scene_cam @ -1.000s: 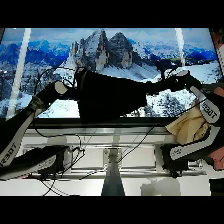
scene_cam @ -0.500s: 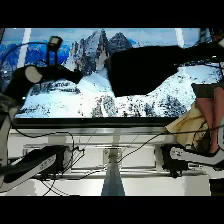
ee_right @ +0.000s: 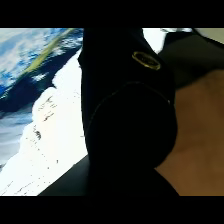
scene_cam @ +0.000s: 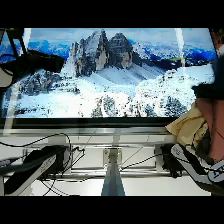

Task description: Fold the clothes and pants, and hang the long-sleeved shirts on hangers.

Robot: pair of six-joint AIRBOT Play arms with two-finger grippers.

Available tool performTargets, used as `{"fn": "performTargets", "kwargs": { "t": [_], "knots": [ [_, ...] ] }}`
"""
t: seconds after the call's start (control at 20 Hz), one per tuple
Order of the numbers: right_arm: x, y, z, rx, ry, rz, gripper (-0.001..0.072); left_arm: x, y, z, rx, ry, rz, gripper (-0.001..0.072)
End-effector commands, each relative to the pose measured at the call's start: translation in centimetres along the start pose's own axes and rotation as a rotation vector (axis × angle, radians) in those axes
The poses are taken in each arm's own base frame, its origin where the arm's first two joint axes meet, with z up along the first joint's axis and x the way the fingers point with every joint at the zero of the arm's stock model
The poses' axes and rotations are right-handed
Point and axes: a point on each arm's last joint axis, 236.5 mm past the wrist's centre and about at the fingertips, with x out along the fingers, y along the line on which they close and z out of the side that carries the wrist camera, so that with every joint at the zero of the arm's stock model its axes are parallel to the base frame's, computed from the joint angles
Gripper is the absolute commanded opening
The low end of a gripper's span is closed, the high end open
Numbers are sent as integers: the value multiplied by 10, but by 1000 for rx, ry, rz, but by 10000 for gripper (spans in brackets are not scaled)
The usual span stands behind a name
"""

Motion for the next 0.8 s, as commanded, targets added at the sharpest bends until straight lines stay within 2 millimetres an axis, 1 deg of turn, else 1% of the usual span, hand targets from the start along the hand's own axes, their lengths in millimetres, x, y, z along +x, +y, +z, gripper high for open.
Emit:
{"fn": "performTargets", "kwargs": {
  "t": [0.0, 0.1, 0.2, 0.25, 0.3, 0.35, 0.4, 0.55, 0.65, 0.7, 0.75],
  "knots": [
    [-35, -80, -22, 234, 17, -235, 33, -5, 2, 4, 1, -14, 7, 689],
    [-40, -94, -26, 297, 18, -268, 33, -5, 2, 4, 1, -14, 7, 689],
    [-41, -101, -26, 346, 11, -283, 37, -5, 2, 4, 1, -14, 7, 689],
    [-40, -101, -25, 371, 5, -283, 106, -5, 2, 4, 1, -14, 7, 690],
    [-40, -101, -25, 401, 0, -283, 340, -5, 2, 4, 1, -14, 7, 689],
    [-40, -101, -24, 431, -7, -283, 658, -5, 2, 4, 1, -14, 7, 689],
    [-39, -101, -22, 439, -18, -281, 697, -5, 2, 4, 1, -14, 7, 689],
    [-39, -102, -12, 440, -59, -273, 688, -5, 2, 4, 1, -14, 7, 689],
    [-37, -98, -1, 431, -96, -247, 679, -5, 2, 4, 1, -14, 7, 689],
    [-34, -90, 5, 409, -108, -208, 527, -5, 2, 4, 1, -14, 7, 689],
    [-30, -76, 13, 371, -119, -143, 340, -5, 2, 4, 1, -14, 7, 690]
  ]
}}
